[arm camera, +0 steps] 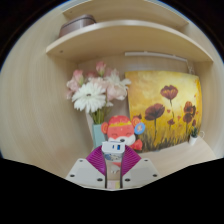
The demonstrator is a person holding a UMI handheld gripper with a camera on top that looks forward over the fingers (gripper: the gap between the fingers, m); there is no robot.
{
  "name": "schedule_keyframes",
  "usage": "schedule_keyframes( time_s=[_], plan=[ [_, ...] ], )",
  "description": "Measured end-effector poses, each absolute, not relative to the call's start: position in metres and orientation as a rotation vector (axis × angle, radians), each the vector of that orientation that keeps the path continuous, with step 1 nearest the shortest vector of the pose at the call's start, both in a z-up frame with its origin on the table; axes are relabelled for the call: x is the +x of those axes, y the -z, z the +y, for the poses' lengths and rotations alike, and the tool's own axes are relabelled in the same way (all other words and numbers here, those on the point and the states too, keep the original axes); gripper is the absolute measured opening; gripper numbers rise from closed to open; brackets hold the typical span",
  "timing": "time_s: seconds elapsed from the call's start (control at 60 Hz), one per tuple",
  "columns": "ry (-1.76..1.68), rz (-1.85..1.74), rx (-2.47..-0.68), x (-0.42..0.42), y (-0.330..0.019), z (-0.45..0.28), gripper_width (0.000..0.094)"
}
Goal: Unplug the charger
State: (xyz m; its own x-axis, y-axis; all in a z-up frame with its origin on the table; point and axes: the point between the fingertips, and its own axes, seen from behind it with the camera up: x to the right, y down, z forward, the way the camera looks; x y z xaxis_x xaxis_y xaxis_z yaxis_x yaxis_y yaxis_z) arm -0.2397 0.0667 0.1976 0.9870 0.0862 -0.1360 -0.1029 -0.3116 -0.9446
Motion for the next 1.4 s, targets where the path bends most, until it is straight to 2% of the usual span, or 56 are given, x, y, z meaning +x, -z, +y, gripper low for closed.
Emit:
schedule_keyframes(
  time_s=[0.033,0.067,0.117,0.15,0.2,0.35,0.433,0.517,0.533,0.717,0.933,1.0,1.05,1.117,1.2,1.25,1.4],
  plan=[
    [-0.206,0.012,-1.784,-0.227,-0.247,0.069,0.0163],
    [-0.196,0.01,-1.733,-0.211,-0.282,0.072,0.0162],
    [-0.16,0.0,-1.718,-0.18,-0.309,0.075,0.0163],
    [-0.152,0.002,-1.732,-0.158,-0.304,0.073,0.0163],
    [-0.131,0.007,-1.789,-0.126,-0.28,0.071,0.0172],
    [-0.039,-0.006,-2.081,-0.037,-0.138,0.05,0.0177],
    [-0.039,0.002,-2.18,-0.011,-0.08,0.039,0.0176],
    [-0.044,-0.047,-2.233,0.0,-0.046,0.033,0.0181],
    [-0.043,-0.052,-2.239,0.003,-0.041,0.033,0.0209],
    [-0.15,-0.03,-2.331,0.006,0.0,0.023,0.0232],
    [-0.166,-0.042,-2.313,0.004,0.0,0.03,0.0334],
    [-0.134,-0.038,-2.316,0.009,-0.002,0.032,0.0472],
    [-0.123,-0.041,-2.296,0.008,-0.012,0.034,0.051],
    [-0.127,-0.024,-2.26,0.007,-0.035,0.035,0.058],
    [-0.121,-0.021,-2.194,0.005,-0.076,0.032,0.0771],
    [-0.117,-0.016,-2.156,0.004,-0.104,0.026,0.0849],
    [-0.131,0.01,-2.081,-0.005,-0.168,-0.016,0.0851]
  ],
)
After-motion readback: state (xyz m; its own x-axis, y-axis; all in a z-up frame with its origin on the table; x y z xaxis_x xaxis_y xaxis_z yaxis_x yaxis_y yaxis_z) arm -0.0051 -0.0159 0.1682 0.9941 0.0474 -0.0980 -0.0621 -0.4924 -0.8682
